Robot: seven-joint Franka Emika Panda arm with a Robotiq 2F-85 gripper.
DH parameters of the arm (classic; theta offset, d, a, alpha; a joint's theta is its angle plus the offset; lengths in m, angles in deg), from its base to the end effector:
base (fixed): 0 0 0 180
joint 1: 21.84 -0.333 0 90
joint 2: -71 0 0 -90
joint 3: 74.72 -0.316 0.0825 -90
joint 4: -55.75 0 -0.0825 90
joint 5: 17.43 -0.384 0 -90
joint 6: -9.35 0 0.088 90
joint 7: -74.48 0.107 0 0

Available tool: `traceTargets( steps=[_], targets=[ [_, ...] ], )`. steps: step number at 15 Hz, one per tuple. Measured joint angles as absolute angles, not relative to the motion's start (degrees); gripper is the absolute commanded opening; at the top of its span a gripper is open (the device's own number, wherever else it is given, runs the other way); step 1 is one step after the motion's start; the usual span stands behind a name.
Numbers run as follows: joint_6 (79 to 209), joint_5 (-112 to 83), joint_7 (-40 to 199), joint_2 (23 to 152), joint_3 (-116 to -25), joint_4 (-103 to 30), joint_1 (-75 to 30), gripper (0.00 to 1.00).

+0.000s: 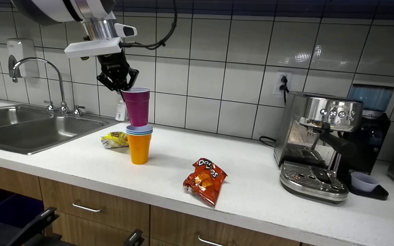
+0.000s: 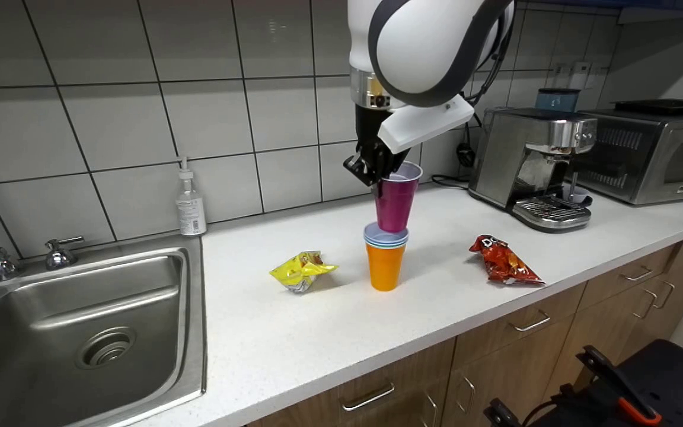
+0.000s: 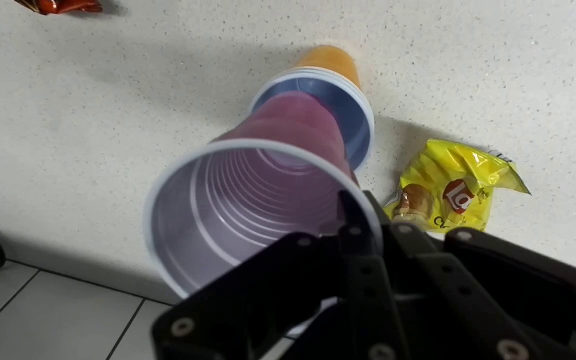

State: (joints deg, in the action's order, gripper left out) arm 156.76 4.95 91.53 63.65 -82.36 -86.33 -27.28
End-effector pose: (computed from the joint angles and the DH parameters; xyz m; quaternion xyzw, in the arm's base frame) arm 0.4669 0.1148 0.3587 0.9787 0.1176 0.1366 0.0981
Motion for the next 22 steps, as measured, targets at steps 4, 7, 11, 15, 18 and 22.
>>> traceTargets(
  steps=[4,7,11,15,18,22],
  targets=[
    [156.76,4.95,91.37,64.44,-82.36,-85.99,-27.28,0.01],
    [156.77,4.95,91.34,65.22,-82.36,-85.37,-27.28,0.01],
    [156.77,4.95,91.34,66.68,-82.34,-84.29,-27.28,0.01],
    [156.77,4.95,91.34,68.27,-82.28,-83.22,-27.28,0.01],
    [156.77,4.95,91.34,69.24,-82.17,-82.59,-27.28,0.01],
    [156.77,4.95,91.34,70.35,-81.89,-81.93,-27.28,0.01]
  ],
)
